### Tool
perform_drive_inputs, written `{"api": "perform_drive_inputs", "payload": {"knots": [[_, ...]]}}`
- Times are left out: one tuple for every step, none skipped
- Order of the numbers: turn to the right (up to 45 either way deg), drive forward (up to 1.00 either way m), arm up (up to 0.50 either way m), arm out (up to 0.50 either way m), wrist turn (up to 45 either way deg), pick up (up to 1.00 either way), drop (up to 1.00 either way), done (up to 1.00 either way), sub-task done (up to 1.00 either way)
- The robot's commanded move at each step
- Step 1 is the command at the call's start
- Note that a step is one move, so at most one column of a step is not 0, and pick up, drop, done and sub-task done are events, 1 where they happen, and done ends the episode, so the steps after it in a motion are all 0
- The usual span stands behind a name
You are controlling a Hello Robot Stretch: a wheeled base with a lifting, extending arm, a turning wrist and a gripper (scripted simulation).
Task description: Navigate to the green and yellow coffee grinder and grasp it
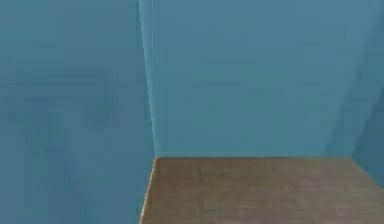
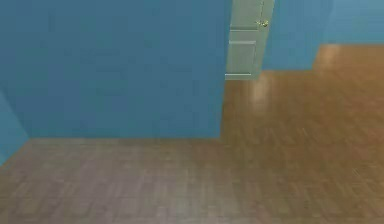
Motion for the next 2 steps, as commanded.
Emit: {"api": "perform_drive_inputs", "payload": {"knots": [[45.0, 0.0, 0.0, 0.0, 0.0, 0.0, 0.0, 0.0, 0.0], [45.0, 0.0, 0.0, 0.0, 0.0, 0.0, 0.0, 0.0, 0.0]]}}
